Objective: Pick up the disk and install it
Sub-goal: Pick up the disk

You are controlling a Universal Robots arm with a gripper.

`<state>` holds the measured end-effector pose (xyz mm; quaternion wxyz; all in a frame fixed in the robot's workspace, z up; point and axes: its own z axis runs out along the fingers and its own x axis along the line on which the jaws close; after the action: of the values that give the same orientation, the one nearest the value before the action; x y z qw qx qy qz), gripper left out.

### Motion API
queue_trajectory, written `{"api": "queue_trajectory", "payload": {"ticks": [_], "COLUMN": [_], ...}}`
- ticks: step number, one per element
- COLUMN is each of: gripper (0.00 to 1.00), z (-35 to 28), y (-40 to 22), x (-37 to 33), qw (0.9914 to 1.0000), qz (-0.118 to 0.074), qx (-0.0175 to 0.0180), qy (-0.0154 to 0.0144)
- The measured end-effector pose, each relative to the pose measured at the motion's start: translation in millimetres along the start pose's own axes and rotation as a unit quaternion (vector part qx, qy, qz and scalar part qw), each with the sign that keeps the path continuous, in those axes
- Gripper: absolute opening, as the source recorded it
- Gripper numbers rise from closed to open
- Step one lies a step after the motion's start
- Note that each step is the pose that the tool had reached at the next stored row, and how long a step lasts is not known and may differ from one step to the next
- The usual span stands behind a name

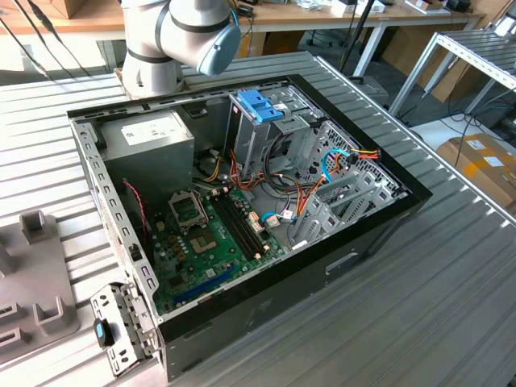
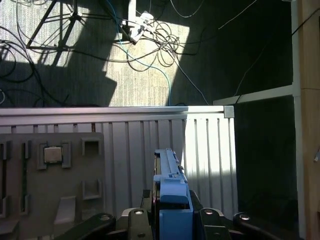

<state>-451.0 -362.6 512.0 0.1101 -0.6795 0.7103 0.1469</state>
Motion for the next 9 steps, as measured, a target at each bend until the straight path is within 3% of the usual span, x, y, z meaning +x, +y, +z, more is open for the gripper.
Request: {"api": "queue_trajectory", "payload": {"ticks": [3, 9], "gripper": [0.37, 0.37], "z": [-2.2, -9.5], "y": [0.1, 0.6], "x": [-0.9, -3.6], "qw": [1.00000, 0.99994], "qz": [0.000, -0.001], "qx": [-0.0001, -0.0005], "qy": [-0.0027, -0.0108]}}
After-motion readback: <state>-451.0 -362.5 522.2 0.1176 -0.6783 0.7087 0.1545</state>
